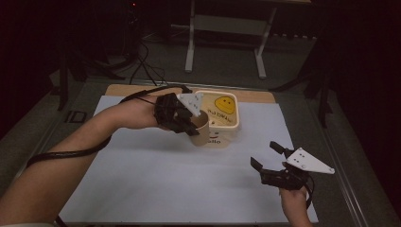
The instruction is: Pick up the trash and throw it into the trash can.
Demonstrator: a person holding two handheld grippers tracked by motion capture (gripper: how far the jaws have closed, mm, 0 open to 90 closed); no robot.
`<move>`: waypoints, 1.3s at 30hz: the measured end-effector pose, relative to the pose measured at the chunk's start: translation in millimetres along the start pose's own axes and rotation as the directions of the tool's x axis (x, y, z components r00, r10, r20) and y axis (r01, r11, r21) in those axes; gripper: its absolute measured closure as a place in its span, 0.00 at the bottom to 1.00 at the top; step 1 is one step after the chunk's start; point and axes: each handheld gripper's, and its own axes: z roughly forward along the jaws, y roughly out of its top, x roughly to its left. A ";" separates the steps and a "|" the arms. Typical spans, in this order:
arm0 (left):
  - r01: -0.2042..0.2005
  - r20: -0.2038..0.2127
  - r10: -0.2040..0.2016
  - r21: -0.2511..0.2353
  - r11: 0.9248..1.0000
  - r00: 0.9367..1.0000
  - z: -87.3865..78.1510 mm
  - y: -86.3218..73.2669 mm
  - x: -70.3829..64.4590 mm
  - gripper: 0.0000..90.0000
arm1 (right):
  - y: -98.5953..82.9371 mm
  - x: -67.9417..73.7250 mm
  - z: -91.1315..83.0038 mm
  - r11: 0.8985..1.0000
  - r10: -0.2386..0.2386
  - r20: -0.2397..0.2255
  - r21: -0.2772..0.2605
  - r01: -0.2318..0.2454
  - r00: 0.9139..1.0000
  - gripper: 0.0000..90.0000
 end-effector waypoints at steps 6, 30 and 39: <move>-0.011 -0.003 0.011 0.012 1.000 1.000 -2.1 13.1 7.7 0.99 | -0.3 -0.3 0.5 1.000 0.001 0.000 0.006 -0.001 1.000 0.14; 0.015 -0.039 -0.015 0.020 1.000 0.999 4.7 38.2 58.4 0.99 | -1.3 -0.7 0.0 1.000 0.004 -0.006 0.008 -0.004 1.000 0.14; 0.033 -0.057 -0.030 0.042 0.999 0.998 12.3 40.2 77.3 0.99 | -2.1 -0.6 0.1 1.000 0.008 -0.012 0.013 -0.008 1.000 0.14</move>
